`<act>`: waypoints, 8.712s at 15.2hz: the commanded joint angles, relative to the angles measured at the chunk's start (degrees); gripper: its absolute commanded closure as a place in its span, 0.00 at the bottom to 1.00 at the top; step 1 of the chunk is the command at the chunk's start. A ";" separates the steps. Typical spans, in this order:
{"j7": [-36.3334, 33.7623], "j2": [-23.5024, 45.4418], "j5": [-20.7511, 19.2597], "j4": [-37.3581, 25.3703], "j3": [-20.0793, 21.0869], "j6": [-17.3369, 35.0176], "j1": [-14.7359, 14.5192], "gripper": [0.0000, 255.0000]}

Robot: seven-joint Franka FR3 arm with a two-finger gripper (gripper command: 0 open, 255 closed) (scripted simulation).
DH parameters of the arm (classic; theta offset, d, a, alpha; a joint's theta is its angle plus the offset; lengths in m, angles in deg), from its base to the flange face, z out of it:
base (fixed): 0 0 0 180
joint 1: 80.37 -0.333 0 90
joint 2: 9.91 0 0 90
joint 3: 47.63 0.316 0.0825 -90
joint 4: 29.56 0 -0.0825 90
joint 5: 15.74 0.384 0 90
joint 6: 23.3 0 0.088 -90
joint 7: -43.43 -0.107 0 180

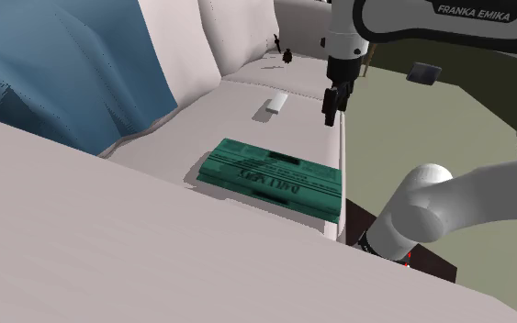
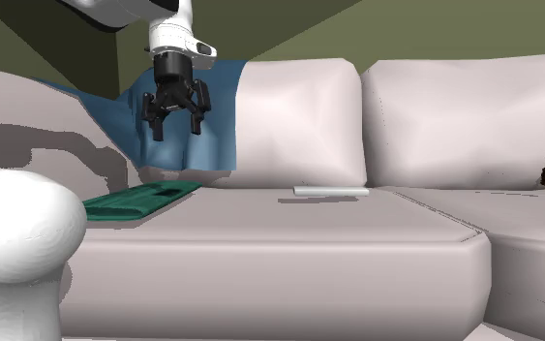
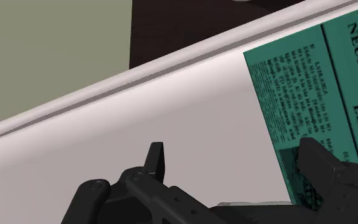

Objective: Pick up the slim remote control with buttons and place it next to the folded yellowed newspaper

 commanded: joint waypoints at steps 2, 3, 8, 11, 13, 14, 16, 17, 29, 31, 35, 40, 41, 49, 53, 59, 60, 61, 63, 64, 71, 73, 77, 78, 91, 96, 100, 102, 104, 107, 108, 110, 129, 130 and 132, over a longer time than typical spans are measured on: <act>-1.43 1.97 0.25 -0.61 0.00 1.54 0.65 0.00; -2.83 3.94 0.49 -1.29 -0.02 3.03 1.31 0.00; -9.52 13.87 1.39 -5.69 -0.40 9.66 4.33 0.00; -13.25 19.77 1.81 -9.04 -0.90 12.94 5.95 0.00; -15.62 23.64 2.08 -11.52 -1.35 14.85 6.94 0.00; -16.77 25.55 2.22 -12.83 -1.61 15.72 7.42 0.00; -18.98 29.33 2.53 -15.58 -2.19 17.30 8.33 0.00; -20.05 31.20 2.71 -17.02 -2.51 18.02 8.78 0.00; -30.87 52.59 6.59 -37.09 -7.39 22.99 13.97 0.00; -32.41 56.05 7.60 -40.90 -8.25 23.24 14.98 0.00; -35.31 62.73 9.81 -48.69 -9.84 23.26 17.17 0.00; -35.22 63.20 9.90 -45.52 -9.76 26.90 17.09 0.00; -35.20 63.33 9.93 -44.93 -9.75 27.61 17.07 0.00; -35.17 63.56 9.97 -44.05 -9.73 28.72 17.05 0.00; -35.17 63.56 9.97 -44.06 -9.73 28.71 17.05 1.00; -35.17 63.53 9.97 -44.00 -9.73 28.73 17.05 1.00; -35.17 63.52 9.97 -44.00 -9.73 28.72 17.05 1.00; -35.17 63.56 9.97 -44.05 -9.73 28.72 17.05 1.00; -35.24 63.27 9.91 -45.18 -9.75 27.31 17.06 1.00; -35.27 63.15 9.89 -45.77 -9.76 26.59 17.07 1.00; -35.47 62.69 9.77 -50.50 -9.82 21.41 17.15 1.00; -35.53 62.68 9.75 -52.02 -9.83 19.88 17.19 1.00; -35.62 62.85 9.74 -55.37 -9.86 16.71 17.27 1.00; -35.65 62.94 9.75 -56.27 -9.86 15.90 17.30 1.00; -47.67 54.25 7.94 -46.17 -5.84 17.71 9.14 1.00; -53.99 52.05 7.36 -43.18 -3.36 18.66 5.32 1.00; -59.13 51.31 6.96 -42.18 -1.25 19.03 2.33 1.00; -61.72 51.27 6.75 -42.12 -0.19 19.10 0.82 1.00; -64.32 51.47 6.53 -42.36 0.85 19.09 -0.71 1.00; -66.12 51.70 6.36 -41.90 1.59 19.82 -1.76 1.00; -66.11 51.69 6.36 -41.10 1.58 20.60 -1.76 1.00; -66.09 51.69 6.36 -39.57 1.58 22.13 -1.75 1.00; -66.02 53.09 6.25 -30.87 1.53 32.22 -1.76 1.00; -66.02 53.09 6.25 -30.87 1.53 32.22 -1.76 1.00; -66.03 53.14 6.25 -30.97 1.53 32.18 -1.77 0.00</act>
